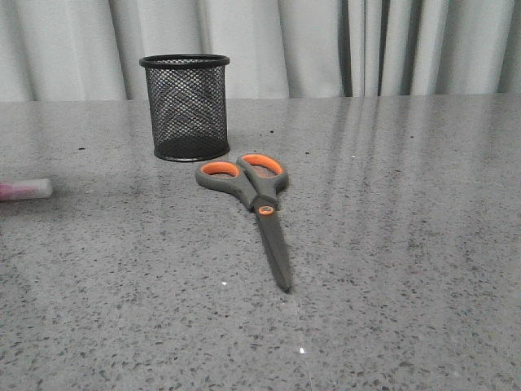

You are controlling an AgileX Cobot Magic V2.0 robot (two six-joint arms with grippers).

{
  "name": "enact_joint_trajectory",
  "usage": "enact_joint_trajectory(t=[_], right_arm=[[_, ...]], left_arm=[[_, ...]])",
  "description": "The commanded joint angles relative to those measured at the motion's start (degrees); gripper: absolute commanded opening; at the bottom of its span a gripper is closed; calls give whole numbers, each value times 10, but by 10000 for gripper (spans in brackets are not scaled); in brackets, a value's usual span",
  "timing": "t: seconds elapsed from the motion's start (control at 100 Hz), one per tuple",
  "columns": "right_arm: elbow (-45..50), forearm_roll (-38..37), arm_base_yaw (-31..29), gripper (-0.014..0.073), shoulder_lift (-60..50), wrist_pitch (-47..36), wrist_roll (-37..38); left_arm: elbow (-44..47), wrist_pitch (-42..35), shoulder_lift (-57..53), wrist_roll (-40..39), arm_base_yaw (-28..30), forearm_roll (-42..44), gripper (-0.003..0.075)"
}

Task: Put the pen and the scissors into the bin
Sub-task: 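Move the left gripper down onto the pink marker and grasp it, then lift the pink marker with the left gripper and drop it into the mesh cup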

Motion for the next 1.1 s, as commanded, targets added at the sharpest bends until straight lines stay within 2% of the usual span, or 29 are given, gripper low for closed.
enact_joint_trajectory(t=[0.0,0.49,0.73,0.87,1.0,1.09], right_arm=[[-20,3,1,392,10,-36,-7],[-20,3,1,392,10,-24,-7],[-20,3,1,392,10,-13,-7],[-20,3,1,392,10,-12,-7],[-20,3,1,392,10,-12,-7],[-20,3,1,392,10,-12,-7]], left_arm=[[-17,-23,3,0,-5,-20,262],[-33,-46,80,0,-5,-20,261],[-33,-27,98,-2,-7,-20,257],[-28,-14,98,-4,-14,-17,169],[-26,5,97,-43,-24,-14,-15],[-26,4,87,-88,-42,-14,-19]])
